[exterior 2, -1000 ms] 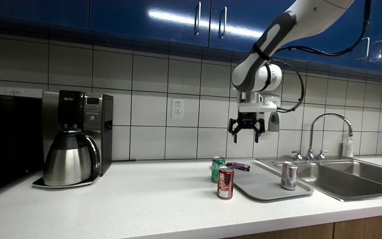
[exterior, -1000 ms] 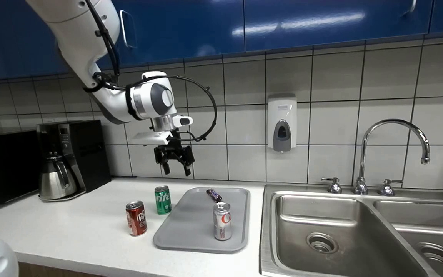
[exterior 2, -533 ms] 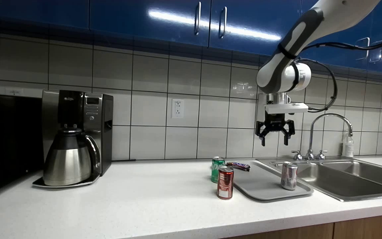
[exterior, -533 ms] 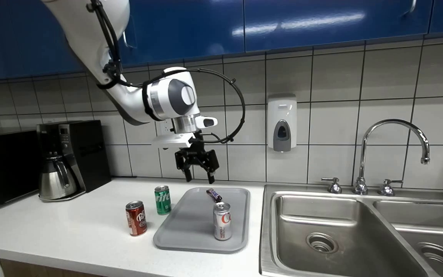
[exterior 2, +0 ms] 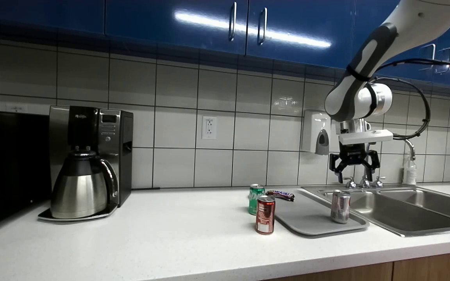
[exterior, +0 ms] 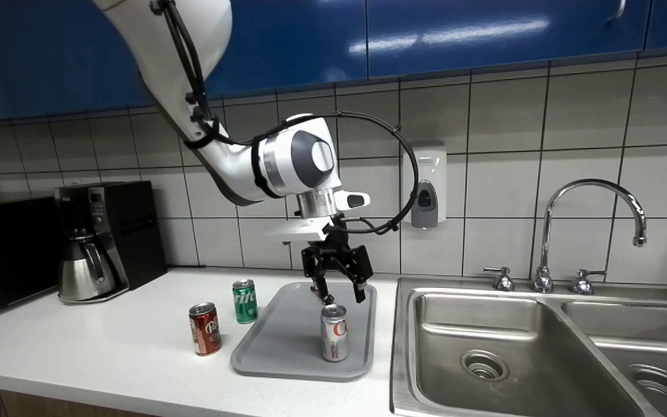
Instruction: Remove the cans from the tray and put them on the counter
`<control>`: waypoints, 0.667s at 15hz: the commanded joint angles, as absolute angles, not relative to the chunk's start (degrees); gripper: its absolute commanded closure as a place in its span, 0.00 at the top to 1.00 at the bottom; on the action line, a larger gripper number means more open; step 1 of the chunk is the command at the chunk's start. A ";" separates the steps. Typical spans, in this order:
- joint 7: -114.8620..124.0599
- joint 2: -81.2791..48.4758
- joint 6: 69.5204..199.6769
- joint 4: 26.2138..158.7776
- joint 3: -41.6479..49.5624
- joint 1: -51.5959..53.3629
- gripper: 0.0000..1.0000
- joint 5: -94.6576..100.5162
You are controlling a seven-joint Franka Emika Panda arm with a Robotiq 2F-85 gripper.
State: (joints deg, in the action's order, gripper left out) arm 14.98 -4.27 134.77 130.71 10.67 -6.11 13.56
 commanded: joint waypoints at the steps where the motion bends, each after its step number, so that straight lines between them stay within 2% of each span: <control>1: 15.97 -7.63 134.77 129.13 10.79 -6.95 1.00 14.88; 10: 14.65 -9.34 134.15 126.14 10.00 -5.67 1.00 12.55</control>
